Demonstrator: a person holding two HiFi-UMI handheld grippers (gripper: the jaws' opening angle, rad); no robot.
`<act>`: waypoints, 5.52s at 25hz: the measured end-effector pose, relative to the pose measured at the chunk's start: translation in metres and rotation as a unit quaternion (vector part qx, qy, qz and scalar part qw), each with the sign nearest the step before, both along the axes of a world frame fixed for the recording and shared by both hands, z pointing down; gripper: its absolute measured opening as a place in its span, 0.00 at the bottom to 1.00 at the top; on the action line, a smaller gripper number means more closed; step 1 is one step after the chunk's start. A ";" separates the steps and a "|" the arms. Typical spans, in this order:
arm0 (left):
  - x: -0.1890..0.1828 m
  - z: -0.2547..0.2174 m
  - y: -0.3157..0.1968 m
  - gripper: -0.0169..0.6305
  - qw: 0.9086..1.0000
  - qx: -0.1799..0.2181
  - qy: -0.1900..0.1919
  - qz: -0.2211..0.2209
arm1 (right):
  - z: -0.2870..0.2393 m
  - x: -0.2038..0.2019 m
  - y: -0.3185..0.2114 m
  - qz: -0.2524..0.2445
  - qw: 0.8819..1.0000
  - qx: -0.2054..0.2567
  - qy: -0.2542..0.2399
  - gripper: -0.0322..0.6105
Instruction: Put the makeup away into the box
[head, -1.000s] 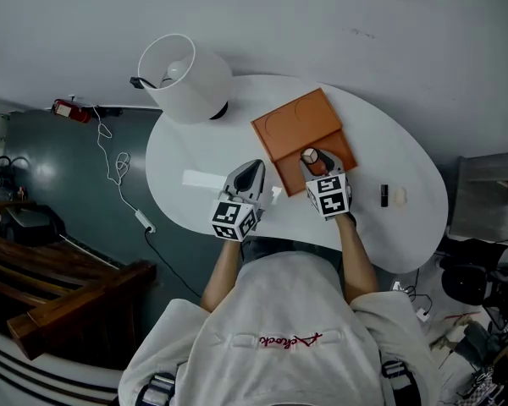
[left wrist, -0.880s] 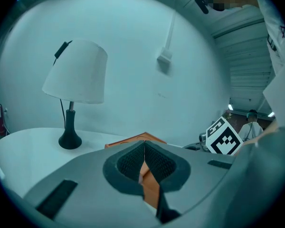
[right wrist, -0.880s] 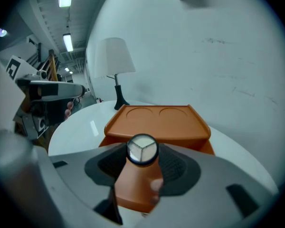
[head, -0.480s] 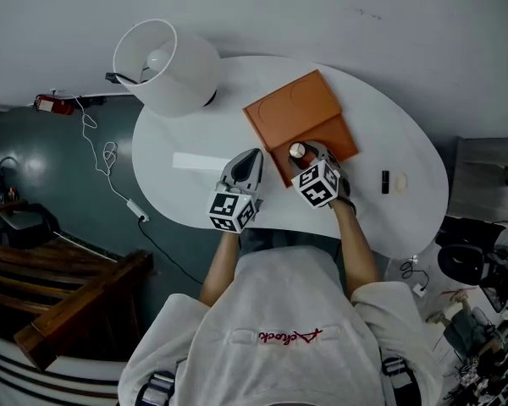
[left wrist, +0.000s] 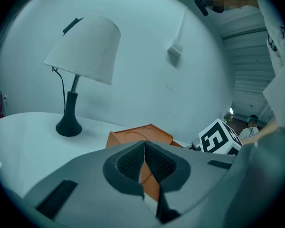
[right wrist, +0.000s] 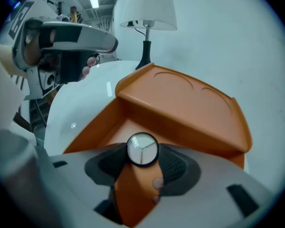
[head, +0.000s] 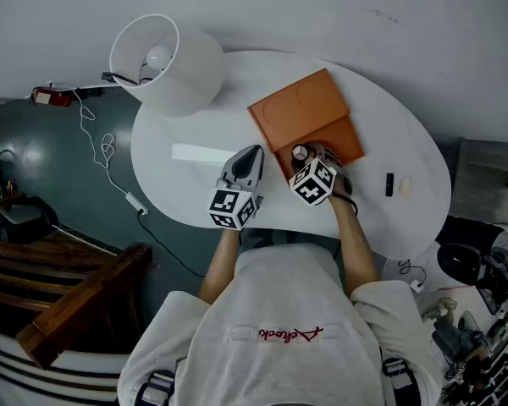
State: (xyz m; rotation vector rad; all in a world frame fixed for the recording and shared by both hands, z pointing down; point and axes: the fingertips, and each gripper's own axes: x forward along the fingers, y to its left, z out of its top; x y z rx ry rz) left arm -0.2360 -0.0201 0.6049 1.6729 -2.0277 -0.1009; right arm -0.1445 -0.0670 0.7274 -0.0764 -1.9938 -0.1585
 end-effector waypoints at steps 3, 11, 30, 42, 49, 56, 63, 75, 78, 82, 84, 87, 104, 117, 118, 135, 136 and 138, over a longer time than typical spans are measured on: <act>-0.001 0.002 -0.002 0.04 1.000 -0.001 0.002 0.004 | 0.001 -0.001 0.001 0.001 1.000 -0.009 0.004 0.40; 0.004 -0.001 -0.009 0.04 1.000 0.001 -0.002 0.022 | 0.000 0.000 -0.004 0.006 1.000 0.010 -0.011 0.45; 0.036 -0.036 -0.022 0.04 0.997 0.024 -0.031 0.060 | -0.086 0.013 -0.046 0.138 0.968 0.090 -0.191 0.09; 0.091 -0.046 -0.062 0.04 0.989 0.032 -0.038 0.136 | -0.104 0.082 -0.080 0.265 0.936 0.061 -0.224 0.08; 0.176 -0.046 -0.100 0.04 0.971 0.039 -0.031 0.232 | -0.099 0.184 -0.105 0.364 0.904 0.080 -0.208 0.08; 0.258 -0.046 -0.129 0.04 0.946 0.042 -0.027 0.319 | -0.094 0.283 -0.114 0.464 0.859 0.090 -0.198 0.08; 0.310 -0.039 -0.137 0.04 0.929 0.033 -0.023 0.369 | -0.083 0.334 -0.105 0.509 0.836 0.084 -0.188 0.08; 0.319 -0.008 -0.139 0.04 0.929 0.000 -0.007 0.369 | -0.046 0.334 -0.096 0.509 0.844 0.043 -0.164 0.08; 0.318 -0.002 -0.142 0.04 0.930 -0.005 -0.004 0.367 | -0.039 0.330 -0.097 0.504 0.847 0.031 -0.165 0.09; 0.314 0.003 -0.147 0.04 0.933 -0.009 -0.002 0.361 | -0.031 0.320 -0.101 0.487 0.856 0.012 -0.170 0.40; 0.313 0.004 -0.149 0.04 0.933 -0.010 -0.001 0.359 | -0.027 0.318 -0.105 0.482 0.861 0.011 -0.163 0.40; 0.311 0.005 -0.152 0.04 0.934 -0.012 0.000 0.356 | -0.022 0.316 -0.113 0.478 0.865 0.011 -0.151 0.40; 0.294 0.012 -0.157 0.04 0.940 -0.021 0.007 0.340 | -0.006 0.298 -0.137 0.457 0.882 -0.011 -0.111 0.22; 0.284 -0.012 -0.156 0.04 0.943 0.007 -0.003 0.332 | -0.045 0.280 -0.148 0.453 0.877 0.006 -0.160 0.21; 0.282 -0.016 -0.155 0.04 0.944 0.010 -0.005 0.330 | -0.049 0.277 -0.148 0.453 0.876 0.005 -0.165 0.21; 0.207 -0.064 -0.139 0.04 0.964 0.054 -0.030 0.257 | -0.107 0.195 -0.147 0.385 0.897 0.022 -0.215 0.21; 0.199 -0.065 -0.137 0.04 0.966 0.055 -0.032 0.249 | -0.109 0.186 -0.146 0.376 0.901 0.022 -0.218 0.21; 0.181 -0.068 -0.130 0.04 0.971 0.056 -0.036 0.229 | -0.114 0.166 -0.143 0.353 0.909 0.023 -0.222 0.21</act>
